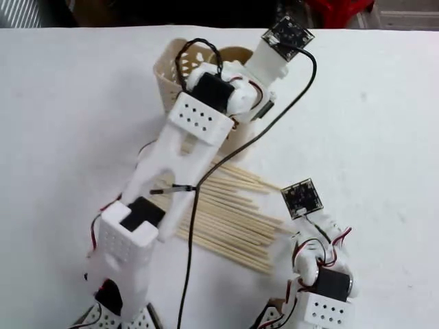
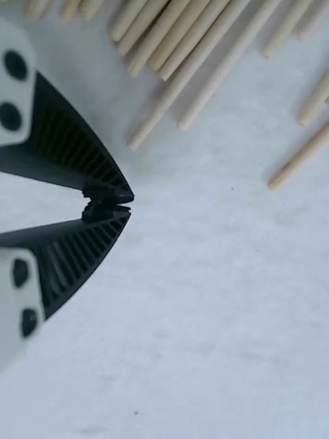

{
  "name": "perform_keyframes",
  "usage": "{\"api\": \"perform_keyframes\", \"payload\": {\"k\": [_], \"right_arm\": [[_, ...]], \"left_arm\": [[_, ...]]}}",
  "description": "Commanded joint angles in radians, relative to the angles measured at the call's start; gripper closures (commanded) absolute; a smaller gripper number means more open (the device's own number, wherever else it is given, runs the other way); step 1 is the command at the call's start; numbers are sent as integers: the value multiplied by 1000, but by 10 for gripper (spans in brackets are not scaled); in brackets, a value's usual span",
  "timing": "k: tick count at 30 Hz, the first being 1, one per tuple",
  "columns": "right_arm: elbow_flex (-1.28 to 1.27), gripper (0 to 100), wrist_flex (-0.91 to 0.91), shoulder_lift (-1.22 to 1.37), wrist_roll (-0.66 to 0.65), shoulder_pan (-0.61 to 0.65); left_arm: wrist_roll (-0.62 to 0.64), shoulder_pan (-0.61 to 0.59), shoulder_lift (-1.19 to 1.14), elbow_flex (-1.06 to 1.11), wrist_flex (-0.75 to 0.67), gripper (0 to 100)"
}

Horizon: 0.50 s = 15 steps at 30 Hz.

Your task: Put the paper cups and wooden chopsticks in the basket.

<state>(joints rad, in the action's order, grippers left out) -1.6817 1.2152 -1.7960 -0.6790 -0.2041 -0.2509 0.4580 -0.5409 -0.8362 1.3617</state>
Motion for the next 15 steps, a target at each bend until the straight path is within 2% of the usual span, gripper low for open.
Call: {"api": "perform_keyframes", "payload": {"k": [1,3,8,12,15], "right_arm": [[-8,981,-18,-7,-8,10],[-8,981,-18,-7,-8,10],[-8,981,-18,-7,-8,10],[-8,981,-18,-7,-8,10],[-8,981,-18,-7,-8,10]], "left_arm": [[0,41,-61,-46,-17,951],[3,70,-88,-92,-18,980],[89,125,-145,-272,-17,979],[97,147,-185,-376,8,979],[169,153,-194,-414,23,979]]}}
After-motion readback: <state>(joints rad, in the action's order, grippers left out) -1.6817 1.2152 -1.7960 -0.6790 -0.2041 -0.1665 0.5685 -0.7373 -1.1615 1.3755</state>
